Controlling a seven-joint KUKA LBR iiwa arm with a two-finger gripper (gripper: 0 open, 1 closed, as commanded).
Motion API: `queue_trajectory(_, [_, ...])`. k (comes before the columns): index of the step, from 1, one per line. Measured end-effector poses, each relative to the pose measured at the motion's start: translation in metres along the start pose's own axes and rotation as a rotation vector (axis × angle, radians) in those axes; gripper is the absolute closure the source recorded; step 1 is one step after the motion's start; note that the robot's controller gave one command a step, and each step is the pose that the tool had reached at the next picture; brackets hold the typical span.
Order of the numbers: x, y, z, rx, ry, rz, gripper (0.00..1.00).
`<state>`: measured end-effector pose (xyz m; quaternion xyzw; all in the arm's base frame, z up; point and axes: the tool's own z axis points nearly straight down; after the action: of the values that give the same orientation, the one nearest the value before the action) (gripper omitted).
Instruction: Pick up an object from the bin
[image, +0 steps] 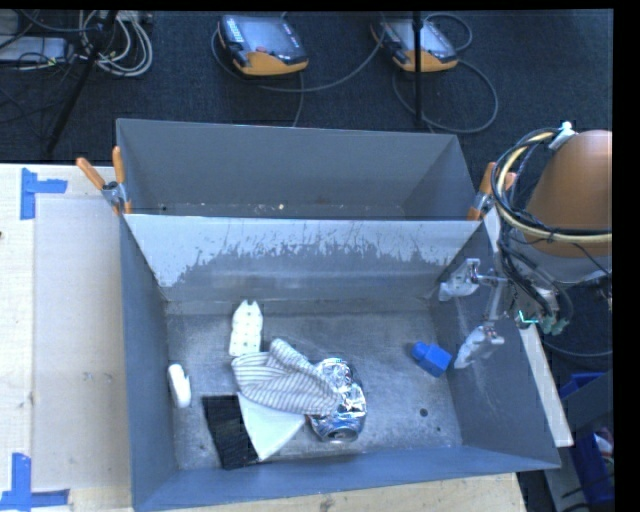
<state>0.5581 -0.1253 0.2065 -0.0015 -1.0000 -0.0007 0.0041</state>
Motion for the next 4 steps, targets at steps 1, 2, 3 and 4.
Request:
queue_trajectory(1, [-0.002, 0.001, -0.005, 0.001, -0.008, -0.003, 0.00])
queue_trajectory(2, [-0.019, -0.012, 0.054, 0.003, -0.014, -0.042, 0.00])
queue_trajectory(3, [-0.020, -0.025, 0.107, 0.001, -0.010, -0.068, 0.00])
queue_trajectory(4, [-0.012, -0.020, 0.129, 0.003, 0.003, -0.376, 1.00])
